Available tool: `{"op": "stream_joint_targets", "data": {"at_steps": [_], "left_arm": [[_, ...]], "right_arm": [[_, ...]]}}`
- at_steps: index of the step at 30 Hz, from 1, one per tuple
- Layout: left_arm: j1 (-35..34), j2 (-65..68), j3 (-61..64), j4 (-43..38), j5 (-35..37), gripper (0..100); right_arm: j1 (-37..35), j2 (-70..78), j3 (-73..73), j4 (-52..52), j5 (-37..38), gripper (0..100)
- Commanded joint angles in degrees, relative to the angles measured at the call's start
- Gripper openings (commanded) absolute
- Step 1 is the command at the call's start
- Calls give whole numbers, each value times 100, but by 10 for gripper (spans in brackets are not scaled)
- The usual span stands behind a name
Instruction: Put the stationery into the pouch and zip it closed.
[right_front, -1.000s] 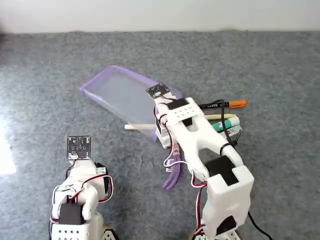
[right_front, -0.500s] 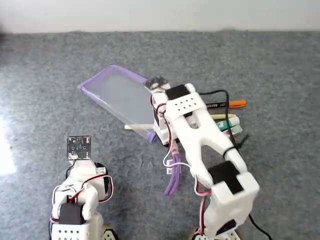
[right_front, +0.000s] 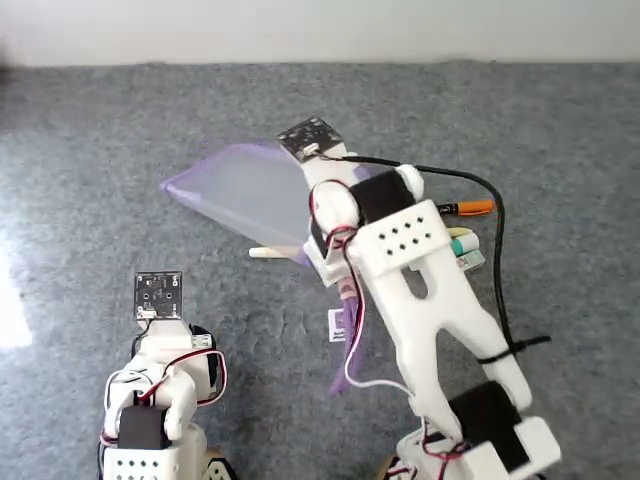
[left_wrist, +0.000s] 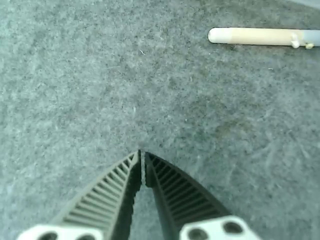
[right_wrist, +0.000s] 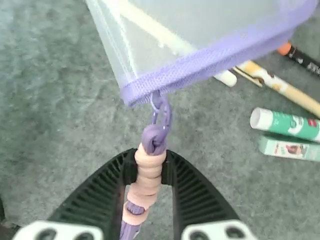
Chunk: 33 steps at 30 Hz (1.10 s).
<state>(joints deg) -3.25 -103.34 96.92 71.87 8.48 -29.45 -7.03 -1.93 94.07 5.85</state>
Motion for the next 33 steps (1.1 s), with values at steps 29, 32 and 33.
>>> {"op": "stream_joint_targets", "data": {"at_steps": [29, 32, 33], "left_arm": [[782, -88, -409, -1635, -633, 58], [756, -88, -813, -1662, -88, 156], [756, -88, -1042, -1626, 132, 193]], "right_arm": [[-796, -1033, -35, -1455, -378, 8], [-796, -1086, 264, -1684, -378, 8], [-796, -1095, 352, -1701, -387, 8]]}}
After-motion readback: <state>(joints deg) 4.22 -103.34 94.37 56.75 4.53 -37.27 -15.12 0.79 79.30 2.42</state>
